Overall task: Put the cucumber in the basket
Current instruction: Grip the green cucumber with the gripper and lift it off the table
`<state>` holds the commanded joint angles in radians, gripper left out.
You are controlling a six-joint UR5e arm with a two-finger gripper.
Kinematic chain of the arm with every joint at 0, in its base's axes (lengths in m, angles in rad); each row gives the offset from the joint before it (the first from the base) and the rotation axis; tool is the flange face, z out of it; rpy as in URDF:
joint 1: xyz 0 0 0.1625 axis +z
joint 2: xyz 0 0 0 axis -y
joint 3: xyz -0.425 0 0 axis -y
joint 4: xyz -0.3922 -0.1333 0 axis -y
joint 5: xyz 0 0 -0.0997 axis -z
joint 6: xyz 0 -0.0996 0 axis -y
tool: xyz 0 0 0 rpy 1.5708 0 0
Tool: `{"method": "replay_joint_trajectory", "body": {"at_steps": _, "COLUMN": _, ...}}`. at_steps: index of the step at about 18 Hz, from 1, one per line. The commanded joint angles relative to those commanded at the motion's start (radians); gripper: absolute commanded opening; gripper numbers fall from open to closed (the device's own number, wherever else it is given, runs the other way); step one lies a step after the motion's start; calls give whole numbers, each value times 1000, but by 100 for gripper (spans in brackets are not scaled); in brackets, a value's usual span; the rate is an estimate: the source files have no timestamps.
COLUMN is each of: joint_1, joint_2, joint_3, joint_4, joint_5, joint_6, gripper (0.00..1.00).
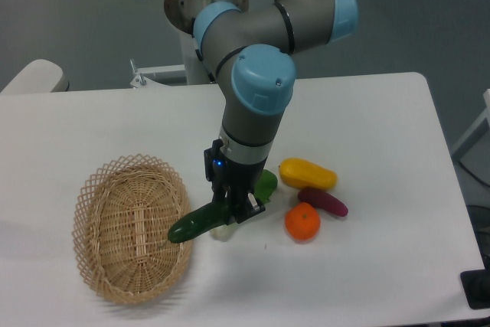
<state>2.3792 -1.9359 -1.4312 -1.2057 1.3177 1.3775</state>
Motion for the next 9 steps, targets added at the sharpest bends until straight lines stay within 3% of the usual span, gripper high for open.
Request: {"method": "replay_joint_trajectory", "body": {"at_steps": 9, "joint_1": -9, "joint_2": -2, "joint_3": -11, "joint_4": 2, "joint_5": 9, "joint_6": -3, "gripper": 35}}
